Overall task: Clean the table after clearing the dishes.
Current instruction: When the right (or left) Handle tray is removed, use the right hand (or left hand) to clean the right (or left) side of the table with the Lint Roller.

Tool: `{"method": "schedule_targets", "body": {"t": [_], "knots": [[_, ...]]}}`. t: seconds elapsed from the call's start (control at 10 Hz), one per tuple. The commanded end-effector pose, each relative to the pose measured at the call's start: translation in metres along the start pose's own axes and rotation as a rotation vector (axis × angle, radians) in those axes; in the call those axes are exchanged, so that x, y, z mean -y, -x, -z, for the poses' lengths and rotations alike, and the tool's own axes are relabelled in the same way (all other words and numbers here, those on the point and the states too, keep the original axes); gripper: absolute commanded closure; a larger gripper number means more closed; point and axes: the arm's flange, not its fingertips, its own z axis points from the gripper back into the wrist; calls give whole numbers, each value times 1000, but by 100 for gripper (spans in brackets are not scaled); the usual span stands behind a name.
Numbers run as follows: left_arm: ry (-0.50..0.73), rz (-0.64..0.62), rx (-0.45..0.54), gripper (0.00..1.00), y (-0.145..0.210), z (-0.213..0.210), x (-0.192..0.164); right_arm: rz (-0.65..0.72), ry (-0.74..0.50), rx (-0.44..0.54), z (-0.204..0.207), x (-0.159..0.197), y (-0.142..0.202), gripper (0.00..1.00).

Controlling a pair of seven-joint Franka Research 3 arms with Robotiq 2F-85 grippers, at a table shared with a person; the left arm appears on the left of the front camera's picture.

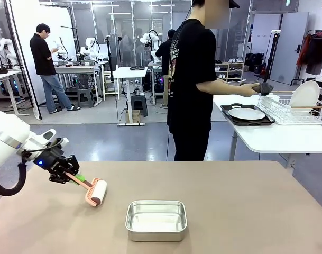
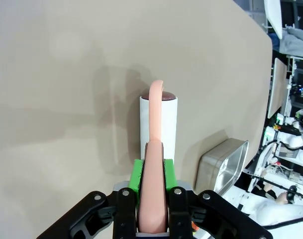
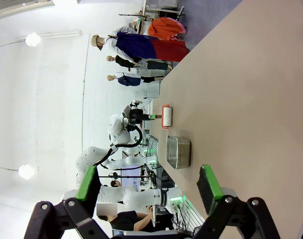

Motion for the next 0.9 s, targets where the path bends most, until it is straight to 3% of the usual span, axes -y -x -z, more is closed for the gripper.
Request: {"method": "schedule_targets", "body": {"t": [0.0,0.1,0.8], "knots": [[-85,52,-67,79,11,-5,-44,1,9,-4,0,-3,3,0],[0,0,0,79,0,0,0,1,9,-4,0,-3,3,0],[0,0,0,79,0,0,0,1,9,-4,0,-3,3,0]]}}
